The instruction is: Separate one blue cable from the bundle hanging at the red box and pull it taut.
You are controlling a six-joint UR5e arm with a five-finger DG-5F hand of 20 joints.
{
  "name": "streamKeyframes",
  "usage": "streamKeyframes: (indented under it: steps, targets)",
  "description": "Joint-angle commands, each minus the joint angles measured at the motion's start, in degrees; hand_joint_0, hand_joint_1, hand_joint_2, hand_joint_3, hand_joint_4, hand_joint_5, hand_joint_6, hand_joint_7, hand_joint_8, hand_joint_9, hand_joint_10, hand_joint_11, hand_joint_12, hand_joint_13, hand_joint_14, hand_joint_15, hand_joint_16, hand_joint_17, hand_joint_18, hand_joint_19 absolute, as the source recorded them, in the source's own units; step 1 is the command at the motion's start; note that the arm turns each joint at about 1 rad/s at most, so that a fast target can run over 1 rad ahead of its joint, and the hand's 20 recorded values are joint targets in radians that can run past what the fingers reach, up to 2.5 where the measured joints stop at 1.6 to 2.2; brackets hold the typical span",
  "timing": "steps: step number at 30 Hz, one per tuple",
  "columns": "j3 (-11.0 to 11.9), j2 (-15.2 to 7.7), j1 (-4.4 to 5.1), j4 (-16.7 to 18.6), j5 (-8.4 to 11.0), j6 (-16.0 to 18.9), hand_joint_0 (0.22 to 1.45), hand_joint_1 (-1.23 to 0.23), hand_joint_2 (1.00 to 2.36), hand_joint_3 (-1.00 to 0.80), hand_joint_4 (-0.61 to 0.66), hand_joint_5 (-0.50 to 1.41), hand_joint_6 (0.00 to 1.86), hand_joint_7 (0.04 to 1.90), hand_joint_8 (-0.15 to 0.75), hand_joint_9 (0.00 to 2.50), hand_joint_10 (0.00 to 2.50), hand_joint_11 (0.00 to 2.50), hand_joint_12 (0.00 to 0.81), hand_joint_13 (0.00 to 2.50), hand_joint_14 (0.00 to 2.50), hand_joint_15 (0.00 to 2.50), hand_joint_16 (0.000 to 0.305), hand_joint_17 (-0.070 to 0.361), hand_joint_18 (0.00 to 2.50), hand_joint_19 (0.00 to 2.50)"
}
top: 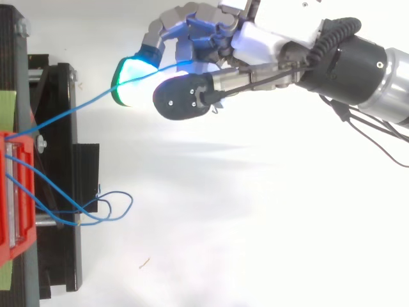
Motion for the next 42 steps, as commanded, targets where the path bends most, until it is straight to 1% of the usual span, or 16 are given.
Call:
streamKeyframes:
  steps: [1,4,6,8,12,16,22,23,25,26,27,28,32,35,37,42]
  targets:
    - [1.13,0.03,-0.02,-0.12,-0.36,-0.03,0.57,-0.54,1.0,-0.5,0.18,-0.21,0.89,0.76,0.337,0.32,2.5,1.4,0.353,0.72,2.5,1.2,0.042,0.095,1.08,1.51]
    - [2.36,0.12,-0.2,-1.26,-2.03,-0.47,0.58,-0.41,1.0,-0.5,0.17,-0.2,0.88,0.76,0.336,0.34,2.5,1.36,0.346,0.75,2.5,1.15,0.04,0.09,1.09,1.48]
    - [2.71,0.03,-0.11,-2.31,-2.56,-0.91,0.63,-0.4,1.0,-0.5,0.16,-0.2,0.88,0.77,0.334,0.35,2.5,1.4,0.343,0.79,2.5,1.12,0.039,0.087,1.09,1.51]
    - [2.71,0.03,-0.2,-2.93,-2.47,-1.26,0.65,-0.44,1.0,-0.44,0.17,-0.21,0.86,0.77,0.335,0.35,2.5,1.44,0.342,0.8,2.5,1.13,0.039,0.088,1.1,1.51]
    - [2.71,0.03,-0.11,-2.84,-2.47,-1.44,0.67,-0.65,1.01,-0.22,0.18,-0.22,0.85,0.76,0.341,0.33,2.5,1.42,0.345,0.82,2.5,1.1,0.041,0.092,1.11,1.45]
    - [2.71,0.03,-0.2,-2.84,-2.47,-1.53,0.72,-0.73,1.01,-0.15,0.18,-0.22,0.87,0.74,0.328,0.34,2.5,1.39,0.345,0.83,2.5,1.1,0.039,0.088,1.11,1.43]
    - [2.71,0.12,-0.11,-2.75,-2.38,-2.76,0.74,-0.76,1.01,-0.15,0.18,-0.22,0.88,0.71,0.324,0.34,2.5,1.41,0.342,0.82,2.5,1.18,0.039,0.087,1.08,1.43]
    - [2.71,0.03,-0.11,-2.75,-2.38,-2.93,0.68,-0.76,1.01,-0.25,0.18,-0.22,0.88,0.73,0.324,0.34,2.5,1.44,0.34,0.82,2.5,1.21,0.039,0.088,1.14,1.57]
    - [2.71,0.03,-0.02,-2.75,-2.38,-3.28,0.58,-0.63,1.0,-0.5,0.19,-0.22,0.88,0.75,0.331,0.33,2.5,1.44,0.354,0.81,2.5,1.18,0.041,0.092,1.1,1.48]
    - [2.71,0.03,0.07,-2.66,-2.38,-3.28,0.58,-0.59,1.0,-0.5,0.19,-0.22,0.88,0.74,0.334,0.33,2.5,1.45,0.351,0.81,2.5,1.17,0.041,0.093,1.09,1.46]
    - [2.71,0.03,0.15,-2.66,-2.38,-3.28,0.6,-0.47,1.0,-0.5,0.18,-0.21,0.88,0.76,0.328,0.33,2.5,1.42,0.342,0.8,2.5,1.18,0.04,0.09,1.08,1.49]
    - [2.71,0.03,0.15,-2.66,-2.3,-3.28,0.63,-0.41,1.0,-0.5,0.17,-0.21,0.89,0.76,0.33,0.34,2.5,1.42,0.339,0.81,2.5,1.19,0.04,0.091,1.08,1.48]
    - [2.71,0.03,0.33,-2.66,-2.3,-3.28,0.64,-0.41,1.01,-0.4,0.18,-0.21,0.89,0.76,0.335,0.33,2.5,1.5,0.355,0.8,2.5,1.24,0.041,0.092,1.07,1.49]
    - [2.71,0.03,0.42,-2.66,-2.3,-3.37,0.64,-0.55,1.01,-0.24,0.21,-0.21,0.89,0.74,0.355,0.31,2.5,1.43,0.359,0.8,2.5,1.18,0.044,0.1,1.05,1.35]
    - [2.71,0.03,0.42,-2.66,-2.3,-3.63,0.67,-0.66,1.01,-0.09,0.22,-0.21,0.9,0.69,0.368,0.32,2.5,1.3,0.368,0.83,2.5,1.11,0.049,0.111,1.07,1.13]
    - [2.8,0.03,0.42,-2.58,-2.3,-3.81,0.71,-0.73,1.0,-0.03,0.18,-0.21,0.91,0.65,0.355,0.32,2.5,1.34,0.363,0.83,2.5,1.11,0.047,0.105,1.06,1.16]
